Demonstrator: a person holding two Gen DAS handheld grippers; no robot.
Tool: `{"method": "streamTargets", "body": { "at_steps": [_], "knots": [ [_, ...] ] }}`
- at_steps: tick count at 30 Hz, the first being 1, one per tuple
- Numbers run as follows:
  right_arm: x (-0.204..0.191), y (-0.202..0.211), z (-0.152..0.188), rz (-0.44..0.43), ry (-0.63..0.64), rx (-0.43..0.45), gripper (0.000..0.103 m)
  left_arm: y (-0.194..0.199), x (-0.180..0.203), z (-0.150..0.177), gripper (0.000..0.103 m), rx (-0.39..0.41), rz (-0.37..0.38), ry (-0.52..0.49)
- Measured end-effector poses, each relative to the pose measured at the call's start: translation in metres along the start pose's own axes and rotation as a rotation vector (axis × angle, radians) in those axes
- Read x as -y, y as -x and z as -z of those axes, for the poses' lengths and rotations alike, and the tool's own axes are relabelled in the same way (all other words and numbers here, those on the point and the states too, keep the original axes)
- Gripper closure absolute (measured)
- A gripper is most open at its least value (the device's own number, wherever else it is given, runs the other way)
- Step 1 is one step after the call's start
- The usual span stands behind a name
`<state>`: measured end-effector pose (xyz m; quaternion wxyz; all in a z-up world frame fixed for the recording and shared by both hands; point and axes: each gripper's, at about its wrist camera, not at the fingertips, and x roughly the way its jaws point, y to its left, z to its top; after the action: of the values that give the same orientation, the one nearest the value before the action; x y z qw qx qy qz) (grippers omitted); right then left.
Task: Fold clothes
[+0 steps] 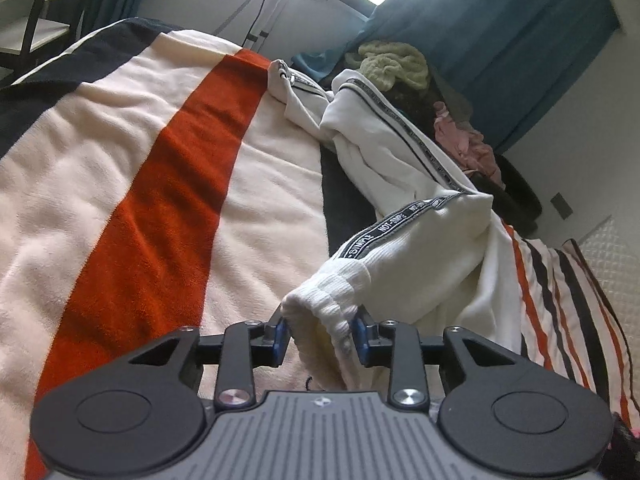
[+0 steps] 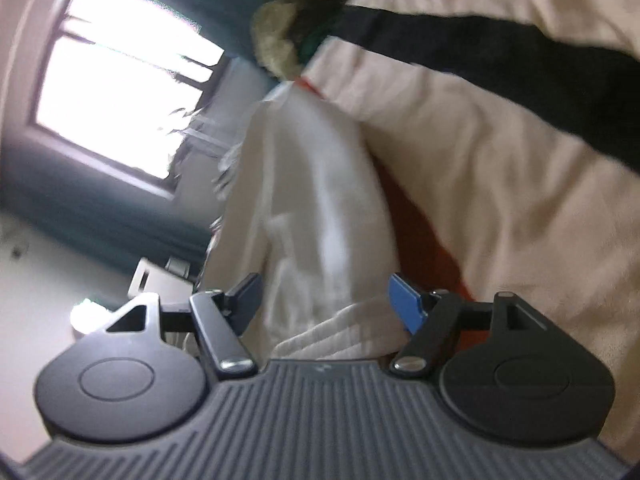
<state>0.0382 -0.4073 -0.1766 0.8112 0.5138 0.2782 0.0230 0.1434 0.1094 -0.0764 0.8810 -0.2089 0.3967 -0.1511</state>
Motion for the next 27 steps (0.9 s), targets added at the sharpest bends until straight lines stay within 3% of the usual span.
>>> {"method": "streamTargets", "body": {
  "at_steps": [2,5,10,12,16,19,21,23,24,25,27],
  "knots": [
    [0.012,-0.016,-0.003,0.007,-0.063,-0.017,0.031,-0.006,0.001,0.001,0.058,0.001,-0.010,-0.022],
    [0.027,-0.041,-0.005,-0.008,-0.166,-0.052,0.031,-0.017,0.003,0.004,0.056,-0.011,-0.004,-0.051],
    [0.014,-0.062,-0.003,-0.050,-0.062,-0.101,0.033,-0.031,0.003,0.008,0.057,-0.003,-0.002,-0.056],
    [0.011,-0.062,-0.003,-0.091,-0.049,-0.099,0.035,-0.035,-0.001,0.006,0.061,0.023,-0.027,-0.037],
    [0.011,-0.046,-0.008,-0.238,-0.040,0.050,0.039,-0.038,-0.010,-0.004,0.076,0.061,-0.019,0.051],
    [0.019,-0.061,-0.005,-0.164,-0.031,0.000,0.040,-0.038,-0.014,-0.009,0.085,0.070,-0.020,0.135],
    [0.029,-0.076,0.002,-0.096,-0.044,-0.061,0.048,-0.035,-0.014,-0.011,0.087,0.086,-0.024,0.172],
    [0.022,-0.080,0.007,-0.066,0.048,-0.072,0.050,-0.031,-0.012,-0.013,0.088,0.113,-0.027,0.185],
    [0.018,-0.082,0.010,-0.083,0.059,-0.093,0.052,-0.028,-0.011,-0.015,0.088,0.126,-0.029,0.191],
    [0.014,-0.084,0.013,-0.102,0.070,-0.113,0.066,-0.026,-0.011,-0.016,0.089,0.140,-0.030,0.198],
    [0.006,-0.082,0.022,-0.134,0.054,-0.126,0.073,-0.015,-0.012,-0.023,0.089,0.184,-0.021,0.216]
  ]
}}
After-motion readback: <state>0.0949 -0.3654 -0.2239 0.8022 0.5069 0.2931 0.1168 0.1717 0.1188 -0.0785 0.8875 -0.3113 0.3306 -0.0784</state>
